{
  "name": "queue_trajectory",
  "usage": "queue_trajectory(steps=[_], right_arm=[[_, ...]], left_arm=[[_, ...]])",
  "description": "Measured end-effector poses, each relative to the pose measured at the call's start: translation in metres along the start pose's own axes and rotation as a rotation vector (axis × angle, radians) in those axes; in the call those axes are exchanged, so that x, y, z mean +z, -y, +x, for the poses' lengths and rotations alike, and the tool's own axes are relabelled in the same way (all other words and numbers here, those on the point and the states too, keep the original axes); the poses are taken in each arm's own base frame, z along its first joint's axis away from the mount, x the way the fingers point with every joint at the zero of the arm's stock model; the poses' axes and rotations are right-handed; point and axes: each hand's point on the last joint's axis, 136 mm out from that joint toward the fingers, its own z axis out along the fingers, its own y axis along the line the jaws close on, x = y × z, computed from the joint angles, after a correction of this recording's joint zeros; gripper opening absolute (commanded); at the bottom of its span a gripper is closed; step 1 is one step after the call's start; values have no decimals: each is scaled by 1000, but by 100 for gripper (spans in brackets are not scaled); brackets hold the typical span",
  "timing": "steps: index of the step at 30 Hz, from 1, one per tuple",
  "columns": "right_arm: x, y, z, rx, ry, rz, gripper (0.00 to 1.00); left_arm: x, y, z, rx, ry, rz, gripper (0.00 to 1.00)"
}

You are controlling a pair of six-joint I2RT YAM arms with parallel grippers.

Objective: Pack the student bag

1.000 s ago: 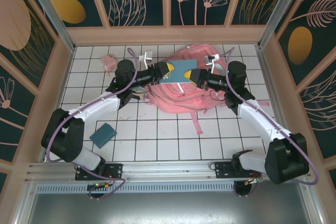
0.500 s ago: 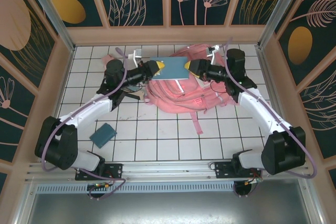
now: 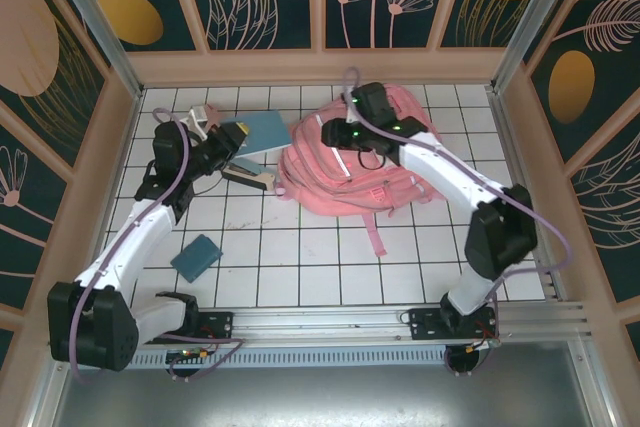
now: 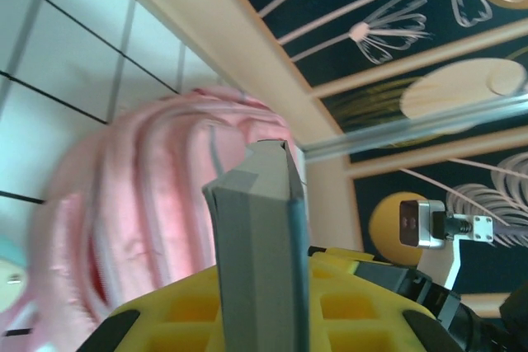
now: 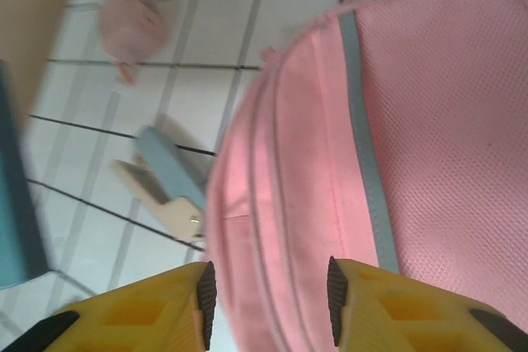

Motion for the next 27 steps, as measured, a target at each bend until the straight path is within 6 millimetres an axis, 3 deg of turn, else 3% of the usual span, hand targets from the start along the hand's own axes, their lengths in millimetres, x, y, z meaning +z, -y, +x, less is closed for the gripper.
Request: queue_trajectory(steps=[6,12,14,16,18,23,27], right_arm=[[51,3,19,-148,-66,185,41],[77,9,35,-263,-105,303,40],[81,13,37,-294,-114,337,32],[85,16,38,-319,-118,366,11],[85,18,38,-332,-119,384,0],[82,16,35,-332,-104,394,0],[63,11,19,-315,-59,378,0]], left_arm=[[-9,-22,6,23,11,-95,0],[-15,-39,18,19,-11,-138,0],[-16,-41,20,21,-12,-143,0],[-17,-41,21,24,-14,-143,0],[-17,-42,22,25,-18,-143,0],[-15,-47,27,18,-32,-137,0],[-8,-54,32,-9,-48,-120,0]])
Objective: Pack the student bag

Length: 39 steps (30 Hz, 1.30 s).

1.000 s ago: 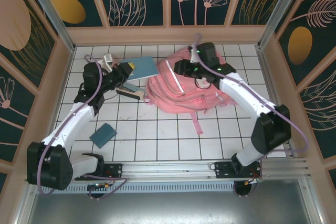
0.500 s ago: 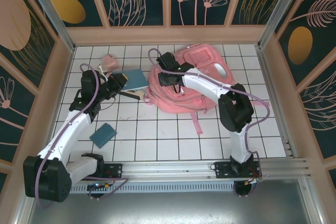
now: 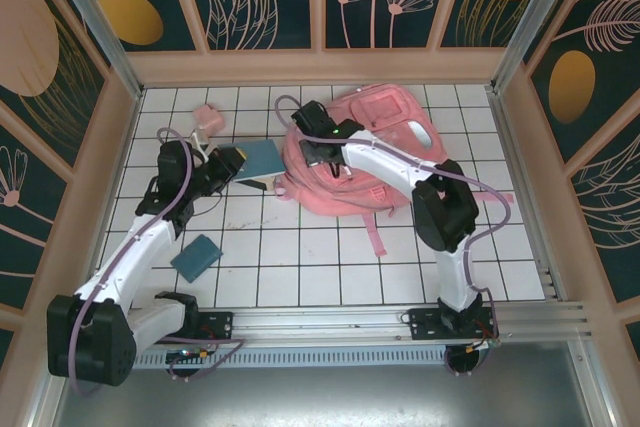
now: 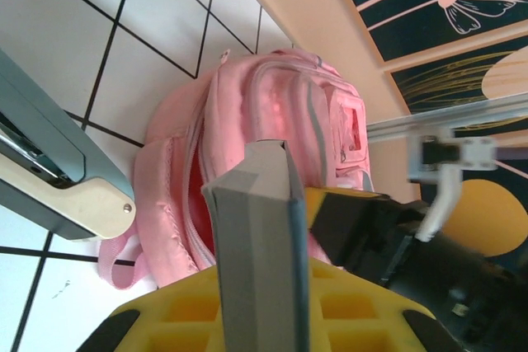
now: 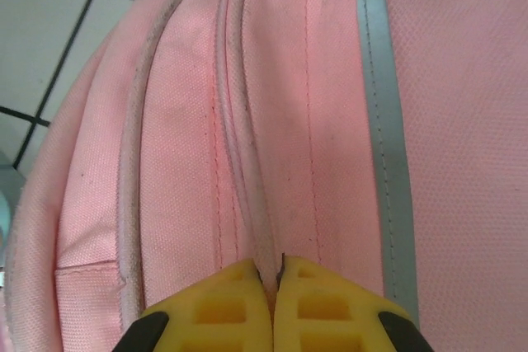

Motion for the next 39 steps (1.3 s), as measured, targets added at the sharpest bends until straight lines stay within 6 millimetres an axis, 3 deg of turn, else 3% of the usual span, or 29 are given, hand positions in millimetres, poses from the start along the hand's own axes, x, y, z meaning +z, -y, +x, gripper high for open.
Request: queue_trajectory(steps=[7,12,16,25,29,39], right_arm=[[-69,45,-48,146,147,-48,0],[-107,87,-66,292,215,-110,0],[-116,100,-69,353,224,-142,0],[-120,102,-65,408,208,-204,0],[-123,103,-63,426,203,-223,0],[-130,116,-66,502,207,-273,0]], left_arm=[[24,-13,8,-62,-33,19,0],[57,-9,32,-68,-111,30,0],[86,9,51,-68,-169,68,0],[160,77,77,-25,-236,183,0],[192,102,98,1,-269,210,0],[261,109,176,41,-358,129,2]])
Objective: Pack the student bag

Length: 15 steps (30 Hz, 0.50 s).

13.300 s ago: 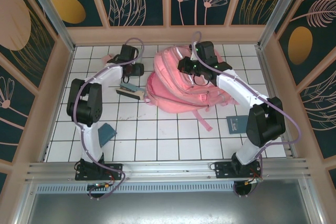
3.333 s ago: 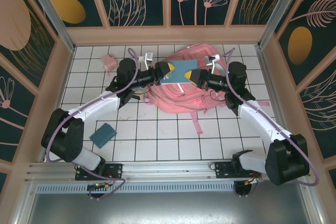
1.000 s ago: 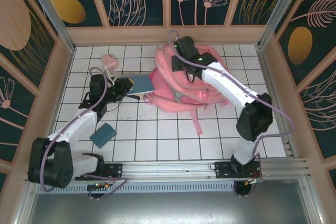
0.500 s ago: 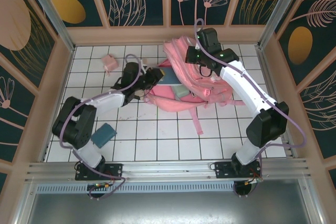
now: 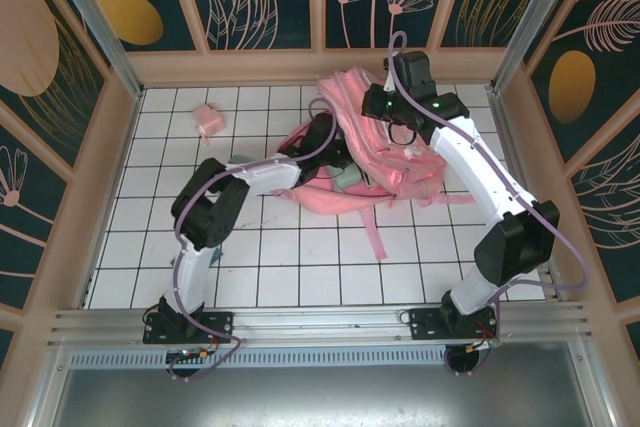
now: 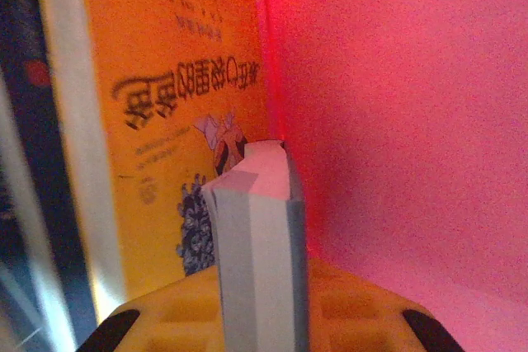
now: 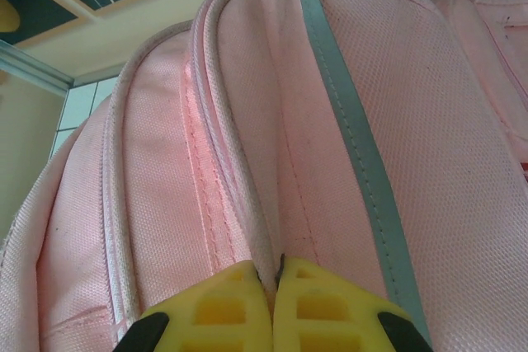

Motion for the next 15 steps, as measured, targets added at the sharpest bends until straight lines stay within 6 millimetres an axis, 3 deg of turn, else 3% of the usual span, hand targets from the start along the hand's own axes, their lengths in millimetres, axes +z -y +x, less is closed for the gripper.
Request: queue_trajectory(steps=[3,5,8,12,15], right_arm=[[0,2,-2,7,1,-3,0],[-1,3,-3,11,3,-1,0],[-2,5,-4,16,4,-3,0],[-1,5,-4,18,7,-7,0],[0,6,-3,22,7,-14,0]], left_arm=[[17,4,13,9,-21,-12,14],[22,8,19,16,-32,-14,34],[23,7,21,28,-33,-35,55],[18,-2,17,59,-13,-97,71],[8,-1,13,97,4,-142,78]])
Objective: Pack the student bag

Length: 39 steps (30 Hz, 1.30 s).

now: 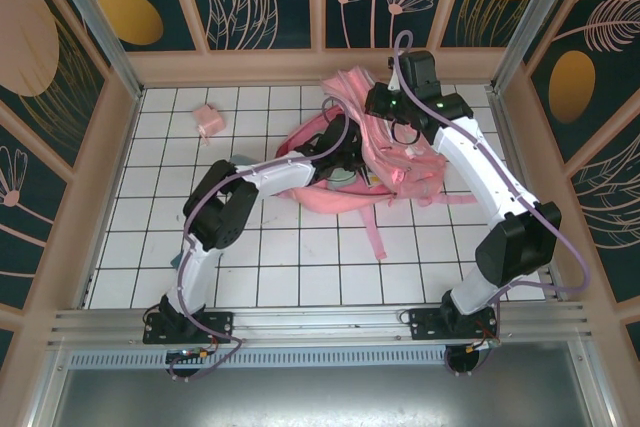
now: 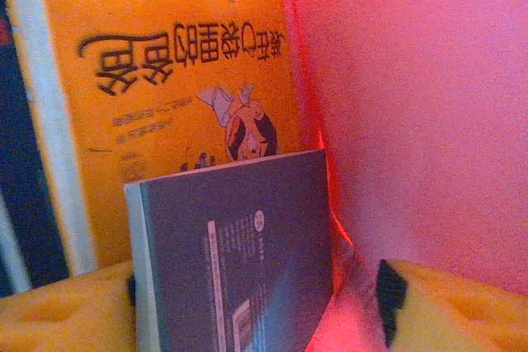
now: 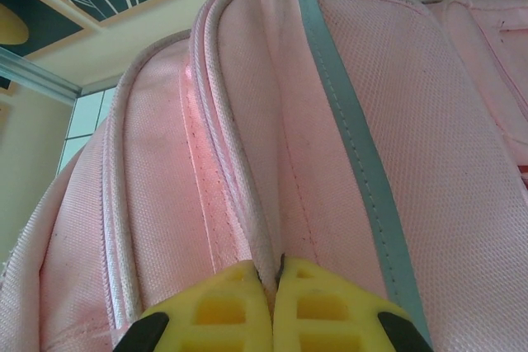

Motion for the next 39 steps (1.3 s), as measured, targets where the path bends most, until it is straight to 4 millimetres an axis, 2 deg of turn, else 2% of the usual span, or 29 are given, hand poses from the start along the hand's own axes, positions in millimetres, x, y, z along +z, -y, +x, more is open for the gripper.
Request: queue_trajectory(steps=[10,15,18,21,26,29,35,39], right_arm=[[4,-1,-1,15,15,-30,0],[9,-2,6,24,2,-53,0],[14,-4,13,36,-11,-78,0],[20,-4,19,43,-15,-93,0],[24,-8,24,49,-14,-112,0],[26,-10,27,49,-14,-121,0],[30,-17,36,35,-28,-135,0],[31,-19,39,31,-32,-137,0]], left_arm=[[-57,18,-26,117,96,-98,83],[-95,-1,-37,109,150,-167,82],[-119,-25,-42,87,174,-220,84],[-149,-54,-56,50,226,-288,85],[-209,-96,-82,-20,354,-395,83],[-232,-120,-87,-64,398,-451,80],[-251,-176,-86,-180,420,-567,71],[-256,-204,-90,-266,429,-609,67]])
